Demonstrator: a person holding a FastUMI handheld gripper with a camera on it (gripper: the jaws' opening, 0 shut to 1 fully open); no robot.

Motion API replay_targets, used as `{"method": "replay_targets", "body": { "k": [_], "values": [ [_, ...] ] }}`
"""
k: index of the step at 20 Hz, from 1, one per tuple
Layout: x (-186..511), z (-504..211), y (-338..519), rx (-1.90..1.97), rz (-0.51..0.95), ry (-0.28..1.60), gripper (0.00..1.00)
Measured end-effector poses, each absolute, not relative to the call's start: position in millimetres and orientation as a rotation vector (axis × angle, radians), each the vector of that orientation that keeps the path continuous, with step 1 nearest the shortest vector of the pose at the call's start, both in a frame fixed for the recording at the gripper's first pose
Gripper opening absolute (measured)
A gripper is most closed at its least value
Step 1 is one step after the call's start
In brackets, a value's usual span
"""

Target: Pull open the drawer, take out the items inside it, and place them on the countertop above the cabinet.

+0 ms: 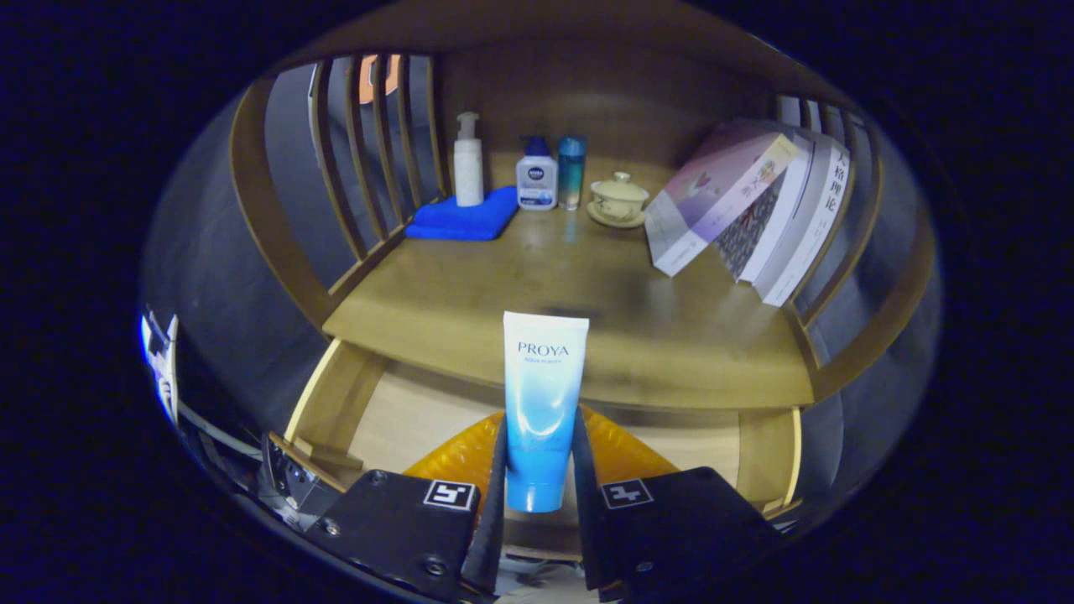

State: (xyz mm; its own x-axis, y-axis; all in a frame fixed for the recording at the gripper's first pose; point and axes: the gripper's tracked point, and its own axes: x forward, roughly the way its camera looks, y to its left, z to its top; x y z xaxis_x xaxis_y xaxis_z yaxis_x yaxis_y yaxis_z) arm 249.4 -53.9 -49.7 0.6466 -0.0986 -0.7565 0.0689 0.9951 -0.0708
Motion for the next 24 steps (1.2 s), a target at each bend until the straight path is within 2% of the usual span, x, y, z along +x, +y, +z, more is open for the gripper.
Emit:
{"method": "replay_targets", "body": {
  "k": [14, 24],
  "values": [
    [332, -42, -69, -0.038, -0.180, 0.710, 0.41],
    [363, -55, -87, -0.106, -0.253, 0.635, 0.41]
  ]
}}
